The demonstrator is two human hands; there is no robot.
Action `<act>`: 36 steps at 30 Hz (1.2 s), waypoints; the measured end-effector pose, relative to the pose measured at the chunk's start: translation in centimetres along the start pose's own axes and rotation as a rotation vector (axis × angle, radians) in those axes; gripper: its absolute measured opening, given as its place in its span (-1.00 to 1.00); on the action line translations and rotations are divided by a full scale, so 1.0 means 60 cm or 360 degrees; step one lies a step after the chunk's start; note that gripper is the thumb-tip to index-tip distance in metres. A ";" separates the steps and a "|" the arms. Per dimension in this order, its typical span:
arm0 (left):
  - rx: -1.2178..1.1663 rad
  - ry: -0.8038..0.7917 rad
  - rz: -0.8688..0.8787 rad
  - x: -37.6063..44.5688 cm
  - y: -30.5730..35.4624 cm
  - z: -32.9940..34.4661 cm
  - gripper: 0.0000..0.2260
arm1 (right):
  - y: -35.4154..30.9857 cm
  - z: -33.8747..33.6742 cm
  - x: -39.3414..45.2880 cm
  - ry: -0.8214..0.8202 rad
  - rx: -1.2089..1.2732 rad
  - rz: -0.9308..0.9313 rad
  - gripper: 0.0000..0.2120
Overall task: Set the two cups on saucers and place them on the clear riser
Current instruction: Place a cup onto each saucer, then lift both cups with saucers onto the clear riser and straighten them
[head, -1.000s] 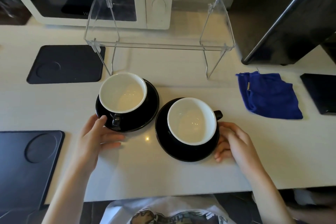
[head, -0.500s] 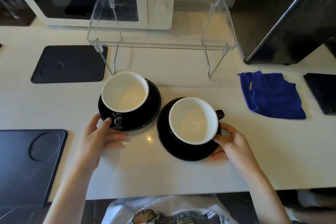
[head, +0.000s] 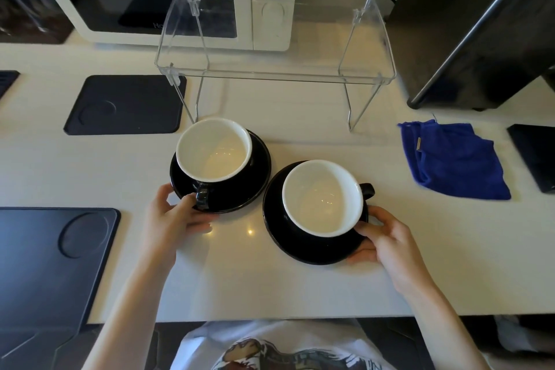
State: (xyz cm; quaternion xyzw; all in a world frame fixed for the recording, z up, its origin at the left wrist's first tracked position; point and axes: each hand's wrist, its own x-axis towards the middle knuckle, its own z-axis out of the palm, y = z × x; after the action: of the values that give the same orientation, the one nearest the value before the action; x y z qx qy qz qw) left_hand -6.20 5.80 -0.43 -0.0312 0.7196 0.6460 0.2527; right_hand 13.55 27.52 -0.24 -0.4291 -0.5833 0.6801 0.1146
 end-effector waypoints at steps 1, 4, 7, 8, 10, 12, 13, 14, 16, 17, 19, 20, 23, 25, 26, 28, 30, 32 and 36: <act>-0.0008 0.0001 0.0002 0.002 0.001 0.000 -0.81 | 0.000 0.000 -0.001 -0.0005 0.0018 0.0005 -0.79; -0.0058 -0.0011 0.0009 0.000 0.005 -0.001 -0.81 | -0.003 -0.001 -0.003 -0.0004 0.0081 0.0012 -0.79; -0.0138 -0.0019 0.0041 -0.006 0.004 -0.004 -0.83 | -0.006 -0.003 -0.006 0.0014 0.0123 0.0002 -0.80; -0.0168 -0.0018 0.0056 -0.009 0.005 -0.005 -0.85 | -0.007 -0.003 -0.007 0.0028 0.0140 0.0001 -0.80; -0.0246 -0.0011 0.0075 -0.014 0.005 -0.007 -0.86 | -0.008 -0.004 -0.008 0.0055 0.0169 0.0002 -0.80; -0.0320 -0.0018 0.0077 -0.017 0.006 -0.008 -0.85 | -0.007 -0.006 -0.009 0.0070 0.0180 -0.0002 -0.80; -0.0349 -0.0026 0.0072 -0.018 0.006 -0.009 -0.85 | -0.007 -0.007 -0.009 0.0075 0.0179 -0.0006 -0.81; -0.0371 -0.0034 0.0069 -0.018 0.006 -0.011 -0.84 | -0.008 -0.009 -0.010 0.0078 0.0175 -0.0014 -0.81; -0.0414 -0.0039 0.0070 -0.018 0.006 -0.016 -0.84 | -0.014 -0.013 -0.012 0.0082 0.0171 -0.0035 -0.83; -0.0430 -0.0038 0.0077 -0.020 0.006 -0.017 -0.84 | -0.017 -0.016 -0.014 0.0082 0.0176 -0.0048 -0.83; -0.0455 -0.0021 0.0103 -0.026 0.005 -0.021 -0.83 | -0.026 -0.022 -0.018 0.0073 0.0183 -0.0093 -0.84; -0.0469 -0.0012 0.0118 -0.030 0.006 -0.023 -0.80 | -0.032 -0.025 -0.022 0.0065 0.0187 -0.0123 -0.83; -0.0549 0.0004 0.0184 -0.044 0.024 -0.032 -0.57 | -0.057 -0.033 -0.028 0.0051 0.0203 -0.0205 -0.81; -0.0566 -0.0022 0.0264 -0.057 0.050 -0.036 -0.47 | -0.077 -0.035 -0.031 0.0037 0.0206 -0.0257 -0.80; -0.0563 -0.0020 0.0313 -0.063 0.065 -0.040 -0.46 | -0.090 -0.034 -0.033 0.0026 0.0209 -0.0289 -0.79; -0.0531 0.0001 0.0374 -0.067 0.089 -0.045 -0.49 | -0.110 -0.033 -0.035 0.0009 0.0215 -0.0333 -0.78; -0.0520 0.0002 0.0398 -0.067 0.108 -0.048 -0.55 | -0.127 -0.031 -0.035 -0.0016 0.0215 -0.0386 -0.78; -0.0541 -0.0015 0.0417 -0.066 0.131 -0.044 -0.55 | -0.150 -0.028 -0.033 -0.0042 0.0243 -0.0453 -0.73; -0.0611 -0.0073 0.0511 -0.067 0.190 -0.016 -0.57 | -0.199 -0.016 -0.022 -0.0082 0.0300 -0.0538 -0.56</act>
State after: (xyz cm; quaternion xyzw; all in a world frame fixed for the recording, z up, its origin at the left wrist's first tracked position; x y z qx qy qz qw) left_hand -7.25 5.64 11.66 0.0507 0.5736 0.8032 0.1526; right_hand 10.91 30.85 11.06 -0.2950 -0.5833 0.7136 0.2519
